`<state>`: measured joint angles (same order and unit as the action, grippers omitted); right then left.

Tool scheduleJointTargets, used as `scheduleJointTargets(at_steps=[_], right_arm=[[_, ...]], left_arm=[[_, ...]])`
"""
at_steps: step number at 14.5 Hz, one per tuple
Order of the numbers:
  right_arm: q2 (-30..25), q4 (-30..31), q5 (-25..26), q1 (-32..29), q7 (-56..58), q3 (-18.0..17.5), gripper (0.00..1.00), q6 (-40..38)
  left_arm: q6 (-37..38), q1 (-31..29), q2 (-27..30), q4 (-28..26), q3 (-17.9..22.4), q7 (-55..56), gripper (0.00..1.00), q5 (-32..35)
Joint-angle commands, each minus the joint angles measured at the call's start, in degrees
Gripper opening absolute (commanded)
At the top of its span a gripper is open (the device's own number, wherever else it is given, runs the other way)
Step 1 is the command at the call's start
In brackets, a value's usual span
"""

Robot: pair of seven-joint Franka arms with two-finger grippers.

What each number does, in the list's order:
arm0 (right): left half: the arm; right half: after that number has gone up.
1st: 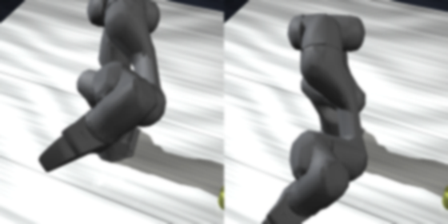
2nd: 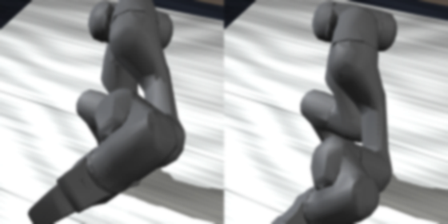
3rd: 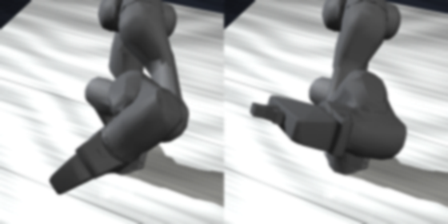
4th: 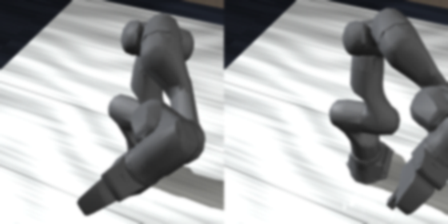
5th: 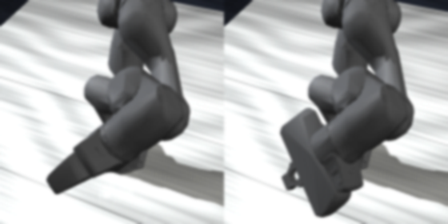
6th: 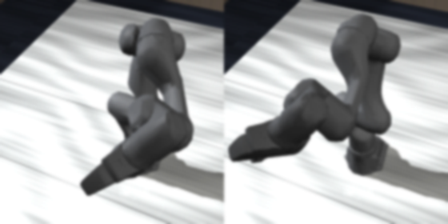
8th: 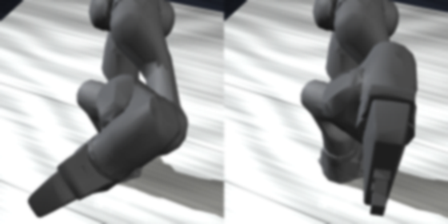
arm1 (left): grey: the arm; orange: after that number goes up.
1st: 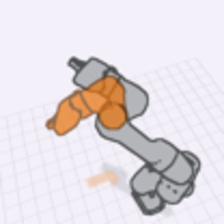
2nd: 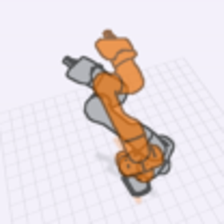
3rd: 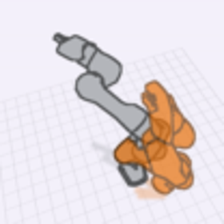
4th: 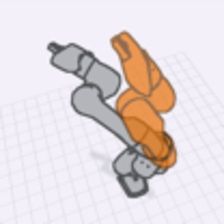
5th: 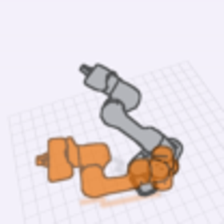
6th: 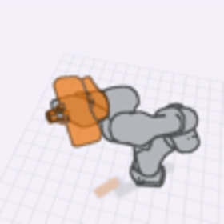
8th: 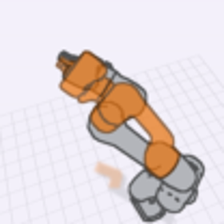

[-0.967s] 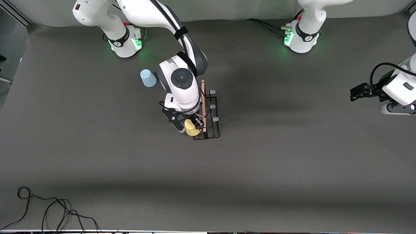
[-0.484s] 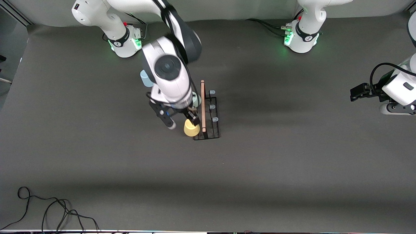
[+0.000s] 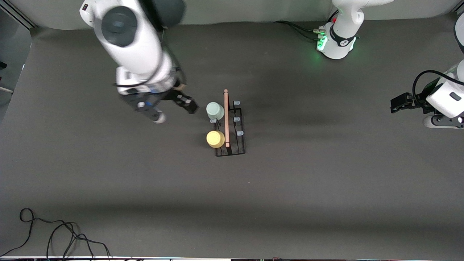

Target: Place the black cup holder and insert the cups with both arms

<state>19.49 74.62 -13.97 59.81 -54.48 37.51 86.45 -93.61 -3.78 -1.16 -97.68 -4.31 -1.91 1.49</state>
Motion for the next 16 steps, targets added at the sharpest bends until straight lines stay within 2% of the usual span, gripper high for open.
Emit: scheduleJointTargets(at_steps=[1,3,7,12,14,16], right_arm=[[-7.9,7.4,4.4,-3.6,13.2,-0.5,1.0,0.6],[-12.8,11.9,6.3,-9.1,23.0,-3.0,1.0,2.2],[-19.7,19.2,10.6,-29.8,38.7,-16.7,1.0,4.0],[-20.0,19.9,11.0,-49.1,55.1,-26.3,1.0,4.8],[-19.4,19.4,12.5,-53.7,58.2,-28.9,1.0,4.8],[-18.4,17.3,14.4,-53.5,58.2,-29.1,1.0,4.6]], left_arm=[[0.1,-0.2,0.1,0.2,-0.1,-0.8,1.0,0.6],[0.1,-0.2,0.1,0.2,-0.1,-0.8,1.0,0.6],[0.1,-0.2,0.1,0.2,-0.1,-0.8,1.0,0.6],[0.1,-0.2,0.1,0.2,-0.2,-0.8,1.0,0.6],[0.1,-0.2,0.1,0.2,-0.2,-0.8,1.0,0.6],[0.1,-0.2,0.1,0.2,-0.2,-0.8,1.0,0.5]])
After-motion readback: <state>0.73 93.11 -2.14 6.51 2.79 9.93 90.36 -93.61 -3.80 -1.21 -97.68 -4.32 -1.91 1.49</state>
